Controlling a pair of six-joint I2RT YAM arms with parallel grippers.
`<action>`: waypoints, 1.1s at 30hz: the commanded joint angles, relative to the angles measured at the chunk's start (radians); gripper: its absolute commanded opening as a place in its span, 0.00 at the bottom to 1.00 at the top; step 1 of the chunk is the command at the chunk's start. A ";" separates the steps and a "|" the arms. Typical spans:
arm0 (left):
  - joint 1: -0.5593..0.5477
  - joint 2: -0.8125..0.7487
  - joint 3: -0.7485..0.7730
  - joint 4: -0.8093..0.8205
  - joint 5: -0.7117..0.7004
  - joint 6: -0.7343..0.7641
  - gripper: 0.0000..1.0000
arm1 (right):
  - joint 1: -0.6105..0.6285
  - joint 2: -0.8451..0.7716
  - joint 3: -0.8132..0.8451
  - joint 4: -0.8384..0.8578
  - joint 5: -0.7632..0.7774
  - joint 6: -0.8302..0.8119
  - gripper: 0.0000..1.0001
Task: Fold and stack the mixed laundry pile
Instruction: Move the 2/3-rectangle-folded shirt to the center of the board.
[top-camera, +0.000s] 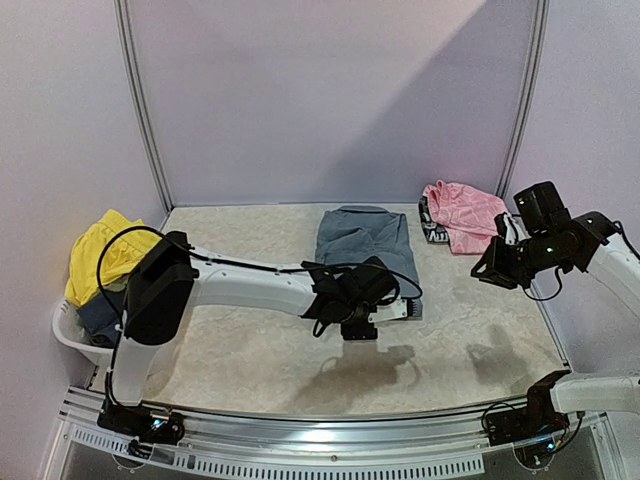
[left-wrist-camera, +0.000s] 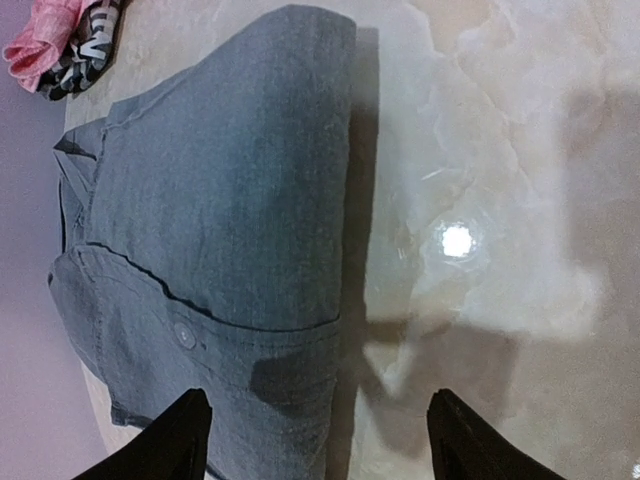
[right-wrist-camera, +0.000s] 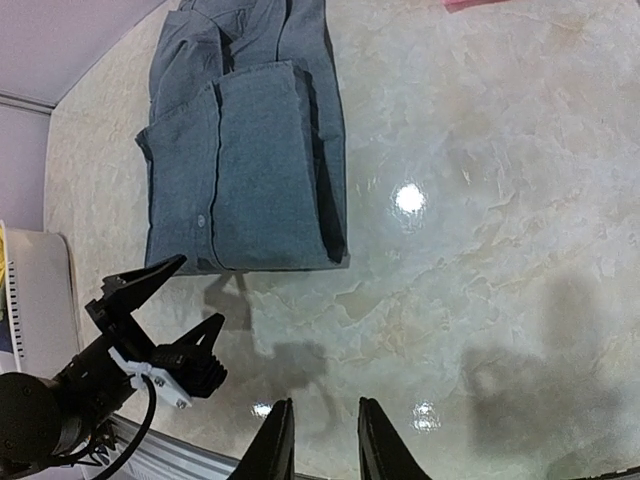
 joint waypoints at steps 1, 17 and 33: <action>0.009 0.047 0.047 0.048 -0.049 0.036 0.75 | 0.002 -0.041 -0.026 -0.075 0.022 0.018 0.23; 0.009 0.150 0.072 0.118 -0.153 0.074 0.59 | 0.002 -0.047 -0.033 -0.131 0.006 -0.005 0.23; 0.006 0.221 0.059 0.183 -0.198 0.080 0.32 | 0.002 -0.011 -0.008 -0.150 -0.001 -0.014 0.23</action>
